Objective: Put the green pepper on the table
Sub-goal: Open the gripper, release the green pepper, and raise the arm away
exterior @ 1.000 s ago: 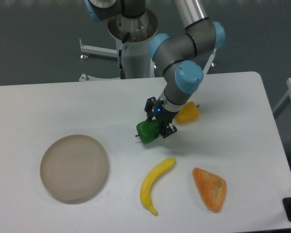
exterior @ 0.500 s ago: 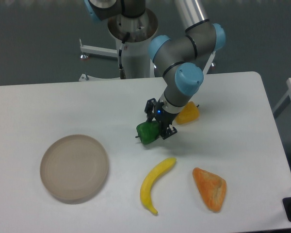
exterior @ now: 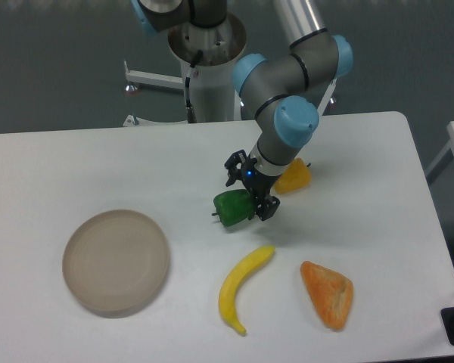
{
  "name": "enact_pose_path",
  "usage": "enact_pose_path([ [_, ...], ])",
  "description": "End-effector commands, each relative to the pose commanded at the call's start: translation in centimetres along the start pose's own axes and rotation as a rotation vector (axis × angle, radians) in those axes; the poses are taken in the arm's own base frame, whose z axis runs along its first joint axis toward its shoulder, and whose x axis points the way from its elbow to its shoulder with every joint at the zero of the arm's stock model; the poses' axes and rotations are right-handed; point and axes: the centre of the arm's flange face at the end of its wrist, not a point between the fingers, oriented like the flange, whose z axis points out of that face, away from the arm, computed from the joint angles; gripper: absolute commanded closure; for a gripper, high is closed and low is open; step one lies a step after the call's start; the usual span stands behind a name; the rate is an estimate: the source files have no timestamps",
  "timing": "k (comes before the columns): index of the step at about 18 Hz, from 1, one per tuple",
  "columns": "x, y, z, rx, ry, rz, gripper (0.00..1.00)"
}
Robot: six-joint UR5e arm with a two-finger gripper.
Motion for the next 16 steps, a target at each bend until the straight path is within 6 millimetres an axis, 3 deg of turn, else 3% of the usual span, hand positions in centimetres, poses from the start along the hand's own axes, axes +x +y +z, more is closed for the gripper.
enact_pose_path([
  [4, -1.8, 1.6, -2.7, -0.019, -0.052, -0.015, 0.00],
  [7, -3.1, 1.5, -5.3, -0.075, -0.106, 0.003, 0.00],
  [12, -7.0, 6.2, -8.1, -0.096, -0.160, 0.068, 0.00],
  [16, -9.8, 7.2, -10.6, -0.184, -0.212, 0.077, 0.00],
])
